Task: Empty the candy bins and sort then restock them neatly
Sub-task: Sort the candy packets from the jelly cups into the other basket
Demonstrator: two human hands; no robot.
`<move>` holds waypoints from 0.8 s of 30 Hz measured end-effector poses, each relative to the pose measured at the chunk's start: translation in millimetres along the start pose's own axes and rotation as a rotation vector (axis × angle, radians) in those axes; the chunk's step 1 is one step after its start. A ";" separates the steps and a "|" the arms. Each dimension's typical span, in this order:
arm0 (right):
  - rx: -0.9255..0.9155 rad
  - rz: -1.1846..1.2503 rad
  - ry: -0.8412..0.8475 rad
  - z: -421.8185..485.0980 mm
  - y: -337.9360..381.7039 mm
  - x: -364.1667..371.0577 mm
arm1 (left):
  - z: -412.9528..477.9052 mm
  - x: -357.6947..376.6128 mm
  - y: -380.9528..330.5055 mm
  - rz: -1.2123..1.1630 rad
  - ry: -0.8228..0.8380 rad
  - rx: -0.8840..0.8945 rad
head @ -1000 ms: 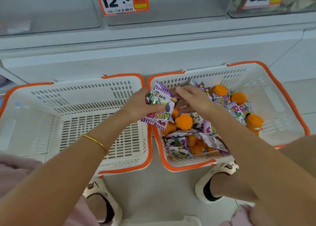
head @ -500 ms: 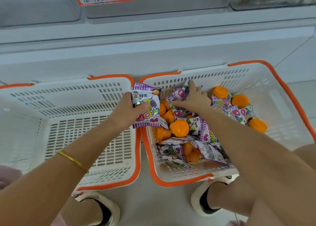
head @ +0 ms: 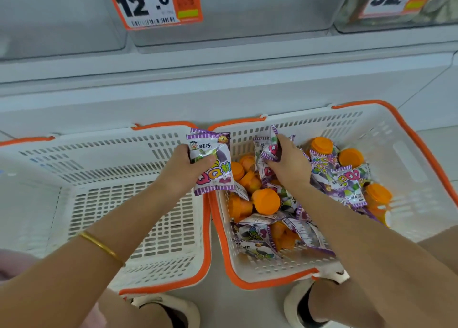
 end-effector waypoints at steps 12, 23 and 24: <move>-0.239 0.542 0.002 -42.4 36.9 -170.3 | -32.5 15.8 -37.3 -0.314 -0.053 0.001; -0.437 0.312 0.036 -78.9 84.1 -167.3 | -72.4 15.3 -55.4 -0.616 0.398 -0.194; -0.450 0.282 0.025 -80.5 86.5 -166.0 | -70.8 13.5 -55.7 -0.612 0.439 -0.188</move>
Point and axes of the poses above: each hand's wrist, its own z-axis towards the middle knuckle, its own x-axis out of the palm, y = z × x, the point moved 2 cm from there along z, towards the middle knuckle, and after that the axes turned 14 degrees about -z, right-handed, at the moved point
